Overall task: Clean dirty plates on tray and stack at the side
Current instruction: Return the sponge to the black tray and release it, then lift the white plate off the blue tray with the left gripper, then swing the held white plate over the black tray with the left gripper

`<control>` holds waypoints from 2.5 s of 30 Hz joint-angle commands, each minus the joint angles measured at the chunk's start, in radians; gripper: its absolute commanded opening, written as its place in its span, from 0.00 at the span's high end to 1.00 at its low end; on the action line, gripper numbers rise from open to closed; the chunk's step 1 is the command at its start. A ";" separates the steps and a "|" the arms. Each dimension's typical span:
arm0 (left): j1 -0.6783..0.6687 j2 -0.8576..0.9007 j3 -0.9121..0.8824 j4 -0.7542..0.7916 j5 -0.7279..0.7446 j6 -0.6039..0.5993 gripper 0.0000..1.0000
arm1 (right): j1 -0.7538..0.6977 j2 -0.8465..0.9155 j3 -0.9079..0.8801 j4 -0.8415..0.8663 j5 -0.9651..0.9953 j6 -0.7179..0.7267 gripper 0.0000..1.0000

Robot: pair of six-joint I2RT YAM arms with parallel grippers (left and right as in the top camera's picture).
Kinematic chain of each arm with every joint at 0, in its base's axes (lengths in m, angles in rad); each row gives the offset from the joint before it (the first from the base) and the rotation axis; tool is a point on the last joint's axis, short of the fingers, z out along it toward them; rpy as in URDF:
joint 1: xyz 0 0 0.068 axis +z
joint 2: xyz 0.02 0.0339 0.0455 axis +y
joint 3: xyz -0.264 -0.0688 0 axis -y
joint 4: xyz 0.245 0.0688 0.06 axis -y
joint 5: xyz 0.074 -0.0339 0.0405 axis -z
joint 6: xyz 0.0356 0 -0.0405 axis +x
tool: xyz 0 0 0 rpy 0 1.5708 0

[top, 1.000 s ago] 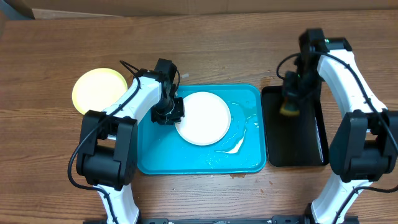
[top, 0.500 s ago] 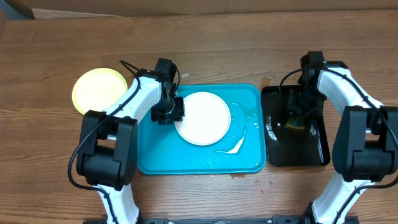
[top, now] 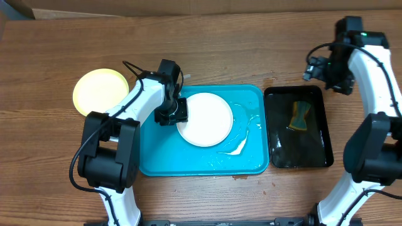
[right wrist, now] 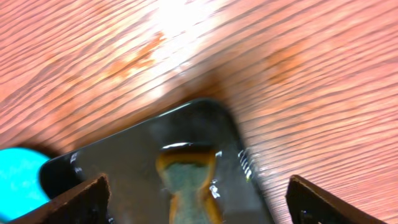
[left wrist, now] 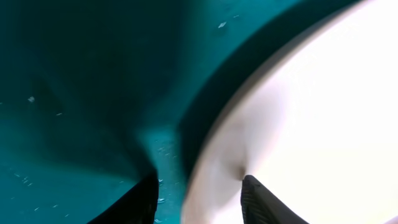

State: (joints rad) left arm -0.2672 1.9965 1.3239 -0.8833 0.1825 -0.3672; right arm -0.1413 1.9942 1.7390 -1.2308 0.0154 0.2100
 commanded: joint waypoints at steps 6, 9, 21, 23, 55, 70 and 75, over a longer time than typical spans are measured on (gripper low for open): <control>-0.019 0.011 -0.037 0.011 -0.006 0.005 0.96 | -0.103 -0.027 0.012 0.007 0.006 -0.001 0.00; -0.005 0.010 -0.008 -0.032 -0.008 0.033 0.96 | -0.112 -0.027 0.012 0.006 -0.018 0.003 0.00; 0.035 0.010 0.385 -0.398 -0.127 0.099 0.96 | -0.112 -0.027 0.012 0.034 -0.017 0.003 0.00; 0.027 0.010 0.441 -0.435 -0.165 0.098 0.96 | -0.112 -0.027 0.012 0.034 -0.017 0.003 0.00; -0.292 0.010 0.525 -0.215 -0.113 -0.016 0.96 | -0.116 -0.027 0.012 0.139 -0.031 -0.005 0.00; -0.544 0.010 0.525 -0.055 -0.342 -0.014 0.96 | -0.151 -0.027 0.012 0.246 -0.016 -0.004 0.00; -0.600 0.010 0.525 -0.033 -0.478 0.009 0.96 | -0.192 -0.027 0.012 0.294 -0.016 -0.005 0.00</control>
State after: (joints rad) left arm -0.8436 2.0006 1.8210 -0.9295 -0.1730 -0.3668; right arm -0.3065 1.9942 1.7390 -0.9497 -0.0105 0.2081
